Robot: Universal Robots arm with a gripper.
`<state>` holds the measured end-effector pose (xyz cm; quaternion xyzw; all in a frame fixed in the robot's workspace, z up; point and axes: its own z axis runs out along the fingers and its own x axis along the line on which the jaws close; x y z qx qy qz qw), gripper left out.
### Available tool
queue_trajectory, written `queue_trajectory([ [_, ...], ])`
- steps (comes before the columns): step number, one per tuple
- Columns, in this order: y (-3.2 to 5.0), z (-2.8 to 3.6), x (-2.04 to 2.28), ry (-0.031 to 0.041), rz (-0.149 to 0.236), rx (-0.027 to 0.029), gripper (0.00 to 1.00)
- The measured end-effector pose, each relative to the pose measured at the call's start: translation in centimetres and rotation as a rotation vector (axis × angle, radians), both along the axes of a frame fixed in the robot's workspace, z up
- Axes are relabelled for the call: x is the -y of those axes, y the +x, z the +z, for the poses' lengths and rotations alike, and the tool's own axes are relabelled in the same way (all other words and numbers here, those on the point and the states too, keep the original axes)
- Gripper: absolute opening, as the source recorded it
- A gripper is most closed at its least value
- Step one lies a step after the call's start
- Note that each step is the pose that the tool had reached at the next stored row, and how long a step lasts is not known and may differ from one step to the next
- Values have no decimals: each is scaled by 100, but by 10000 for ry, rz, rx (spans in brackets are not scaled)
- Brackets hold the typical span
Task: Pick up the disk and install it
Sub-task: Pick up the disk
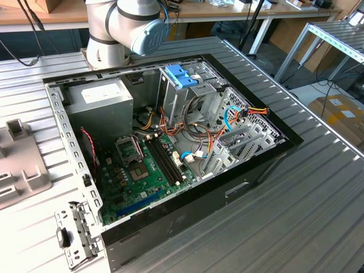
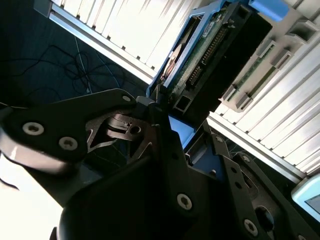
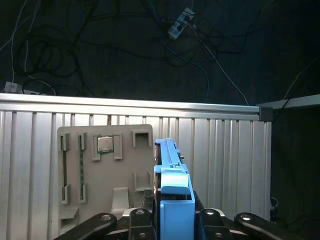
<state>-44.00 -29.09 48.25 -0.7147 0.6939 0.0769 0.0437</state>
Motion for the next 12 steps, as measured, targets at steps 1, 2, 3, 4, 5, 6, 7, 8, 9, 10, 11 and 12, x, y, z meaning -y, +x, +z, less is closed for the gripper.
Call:
queue_trajectory([
  [1,1,1,2,0,1,-1,37],
  [2,1,1,8,-11,2,-1,37],
  [3,1,1,12,-35,1,0,37],
  [4,2,0,18,-105,-1,1,37],
  [5,3,0,21,-193,-1,0,37],
  [6,7,0,24,-316,-1,0,37],
  [7,11,0,24,-430,1,-1,37],
  [8,15,0,25,-539,0,0,37],
  [9,23,0,28,-567,2,0,37],
  [10,40,-1,34,-573,1,-1,37],
  [11,54,-1,42,-574,1,-2,37],
  [12,71,-2,53,-575,1,-3,37],
])
